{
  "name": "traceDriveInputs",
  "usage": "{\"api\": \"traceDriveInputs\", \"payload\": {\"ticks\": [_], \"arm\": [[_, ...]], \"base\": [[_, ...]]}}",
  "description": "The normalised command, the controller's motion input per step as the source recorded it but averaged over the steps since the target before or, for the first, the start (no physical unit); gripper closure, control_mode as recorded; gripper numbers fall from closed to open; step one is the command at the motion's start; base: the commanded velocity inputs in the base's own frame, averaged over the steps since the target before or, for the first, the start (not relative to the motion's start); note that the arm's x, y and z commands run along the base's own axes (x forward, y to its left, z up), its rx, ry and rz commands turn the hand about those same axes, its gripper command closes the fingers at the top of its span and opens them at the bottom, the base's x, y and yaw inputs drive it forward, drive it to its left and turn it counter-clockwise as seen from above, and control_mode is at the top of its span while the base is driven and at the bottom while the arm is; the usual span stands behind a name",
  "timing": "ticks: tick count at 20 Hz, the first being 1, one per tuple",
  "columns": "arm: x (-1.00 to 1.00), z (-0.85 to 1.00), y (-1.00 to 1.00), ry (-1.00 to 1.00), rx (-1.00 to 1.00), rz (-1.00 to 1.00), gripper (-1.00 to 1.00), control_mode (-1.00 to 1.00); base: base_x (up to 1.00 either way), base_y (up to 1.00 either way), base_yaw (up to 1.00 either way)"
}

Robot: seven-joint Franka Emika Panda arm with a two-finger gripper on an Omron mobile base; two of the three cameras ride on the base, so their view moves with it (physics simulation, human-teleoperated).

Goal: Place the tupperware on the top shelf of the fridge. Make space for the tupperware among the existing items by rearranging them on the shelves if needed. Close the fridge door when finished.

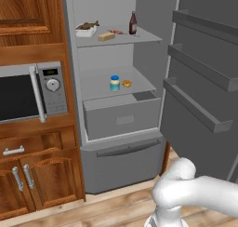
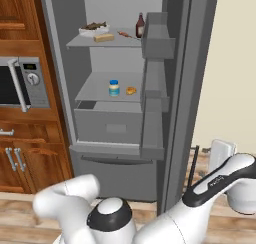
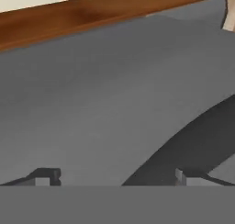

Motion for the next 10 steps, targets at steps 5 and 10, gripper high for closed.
{"api": "traceDriveInputs", "payload": {"ticks": [5,10], "arm": [[0.55,-0.51,0.87,-0.11,0.00,0.43,-1.00,-1.00],[0.09,-0.58,1.00,-0.19,-0.07,0.48,-1.00,-1.00]], "base": [[0.00,0.00,0.00],[0.00,0.00,0.00]]}}
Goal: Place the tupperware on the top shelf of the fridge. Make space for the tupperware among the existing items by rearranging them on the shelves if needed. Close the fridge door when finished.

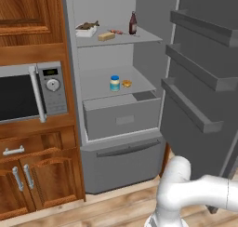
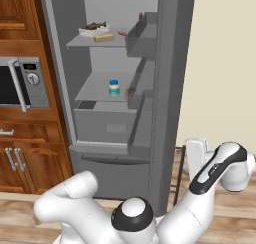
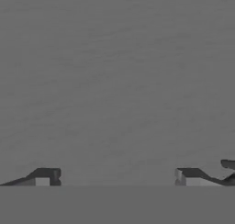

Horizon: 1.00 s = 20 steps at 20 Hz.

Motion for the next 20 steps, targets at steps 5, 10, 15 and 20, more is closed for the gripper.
{"api": "traceDriveInputs", "payload": {"ticks": [5,10,15,20], "arm": [[0.19,-0.44,1.00,-0.23,-0.09,0.39,-1.00,-1.00],[0.36,-0.07,1.00,-0.32,-0.09,0.24,-1.00,-1.00],[0.24,0.00,1.00,-0.44,-0.17,0.03,-1.00,-1.00],[0.57,0.00,1.00,-0.32,-0.18,-0.13,-1.00,-1.00]], "base": [[0.00,0.00,0.00],[0.00,0.00,0.00],[0.00,0.00,0.00],[0.00,0.00,0.00]]}}
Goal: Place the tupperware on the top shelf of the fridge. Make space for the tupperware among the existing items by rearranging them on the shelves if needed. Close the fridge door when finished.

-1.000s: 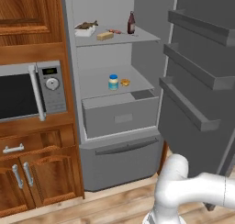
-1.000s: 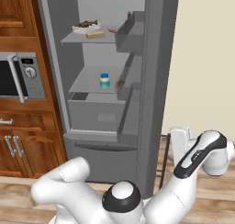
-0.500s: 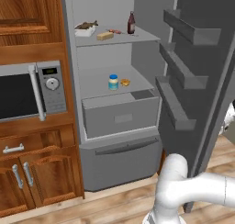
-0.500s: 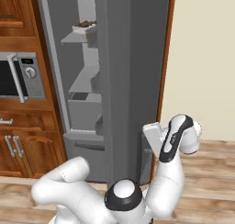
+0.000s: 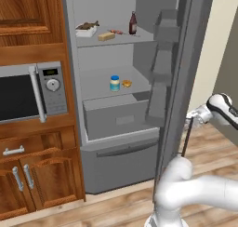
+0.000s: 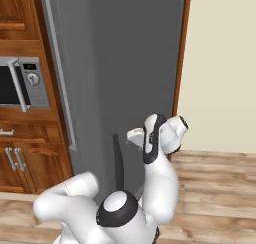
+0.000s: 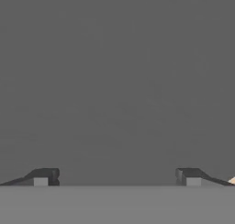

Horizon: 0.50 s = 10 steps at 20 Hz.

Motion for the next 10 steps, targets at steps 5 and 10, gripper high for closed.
{"api": "traceDriveInputs", "payload": {"ticks": [5,10], "arm": [[0.78,0.26,0.79,-0.29,-0.11,-0.31,-1.00,-1.00],[0.73,0.53,0.56,-0.30,-0.04,-0.41,-1.00,-1.00]], "base": [[0.00,0.00,0.00],[0.00,0.00,0.00]]}}
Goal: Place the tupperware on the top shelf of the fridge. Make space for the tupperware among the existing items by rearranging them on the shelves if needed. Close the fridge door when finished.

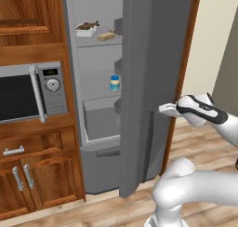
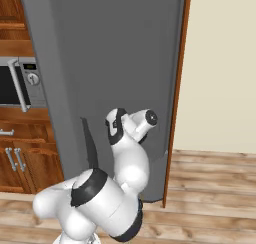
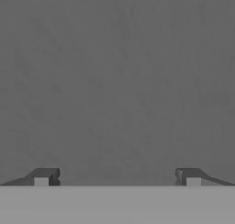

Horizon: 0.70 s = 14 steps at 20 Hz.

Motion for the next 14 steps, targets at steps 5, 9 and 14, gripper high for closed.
{"api": "traceDriveInputs", "payload": {"ticks": [5,9,14], "arm": [[0.67,0.44,0.93,-0.19,-0.07,-0.29,-1.00,-1.00],[0.58,0.09,1.00,-0.01,-0.20,-0.21,-1.00,-1.00],[0.63,-0.02,0.72,0.09,-0.19,-0.30,-1.00,-1.00]], "base": [[0.00,0.00,0.00],[0.00,0.00,0.00],[0.00,0.00,0.00]]}}
